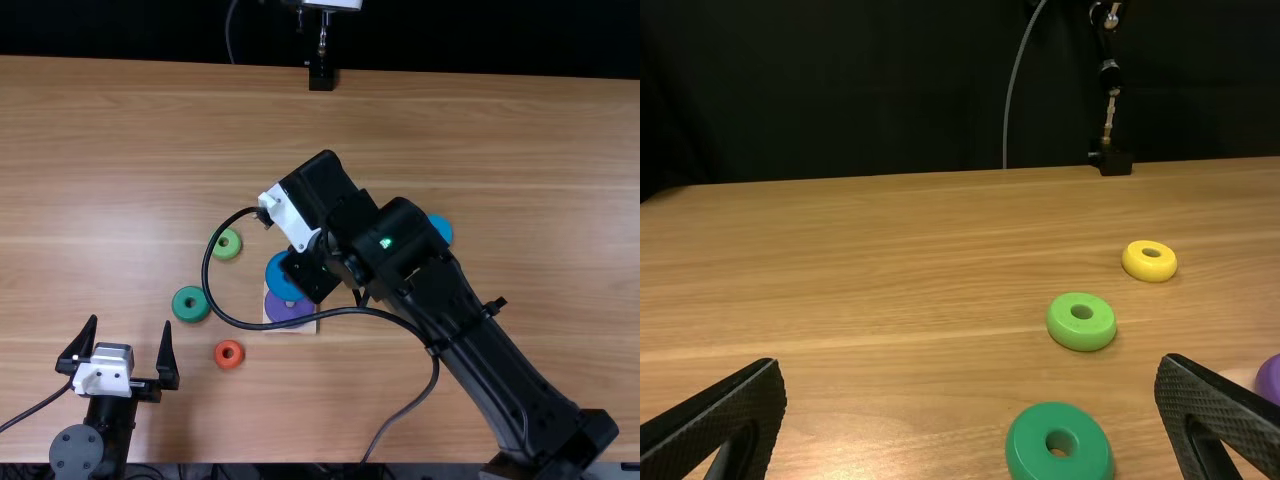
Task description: Build the Hanoi tower: stack the rings onto the peg from bottom to top in this color order: purple, dark blue, light blue, dark green, light green, yellow, orange.
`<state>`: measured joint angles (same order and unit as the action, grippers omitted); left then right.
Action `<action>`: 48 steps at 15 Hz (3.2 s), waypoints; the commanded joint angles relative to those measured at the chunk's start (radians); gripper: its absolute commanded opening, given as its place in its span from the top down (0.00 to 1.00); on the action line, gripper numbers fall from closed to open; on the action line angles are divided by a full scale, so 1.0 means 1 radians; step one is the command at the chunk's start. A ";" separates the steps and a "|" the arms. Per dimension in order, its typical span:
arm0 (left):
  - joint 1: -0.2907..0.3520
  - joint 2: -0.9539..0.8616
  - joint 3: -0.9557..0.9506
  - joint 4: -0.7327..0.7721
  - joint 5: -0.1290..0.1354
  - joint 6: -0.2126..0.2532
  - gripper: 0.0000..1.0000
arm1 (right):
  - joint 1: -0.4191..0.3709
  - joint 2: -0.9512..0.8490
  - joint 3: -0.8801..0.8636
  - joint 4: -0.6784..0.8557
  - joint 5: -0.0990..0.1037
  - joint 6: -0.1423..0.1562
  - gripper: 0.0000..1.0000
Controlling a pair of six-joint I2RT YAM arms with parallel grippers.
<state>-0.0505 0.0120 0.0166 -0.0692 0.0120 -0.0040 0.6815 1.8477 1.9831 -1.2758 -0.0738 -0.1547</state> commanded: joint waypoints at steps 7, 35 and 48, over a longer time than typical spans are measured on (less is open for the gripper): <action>0.003 -0.012 -0.017 -0.023 0.017 0.004 0.00 | -0.016 0.016 0.011 -0.001 0.008 0.000 1.00; 0.003 -0.012 -0.017 -0.023 0.017 0.004 0.00 | -0.005 0.042 0.072 -0.001 0.002 0.011 1.00; 0.003 -0.012 -0.017 -0.023 0.017 0.004 0.00 | 0.073 0.042 0.069 0.003 0.004 0.013 1.00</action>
<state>-0.0505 0.0116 0.0166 -0.0692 0.0124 -0.0036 0.7368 1.8805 2.0308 -1.2724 -0.0597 -0.1478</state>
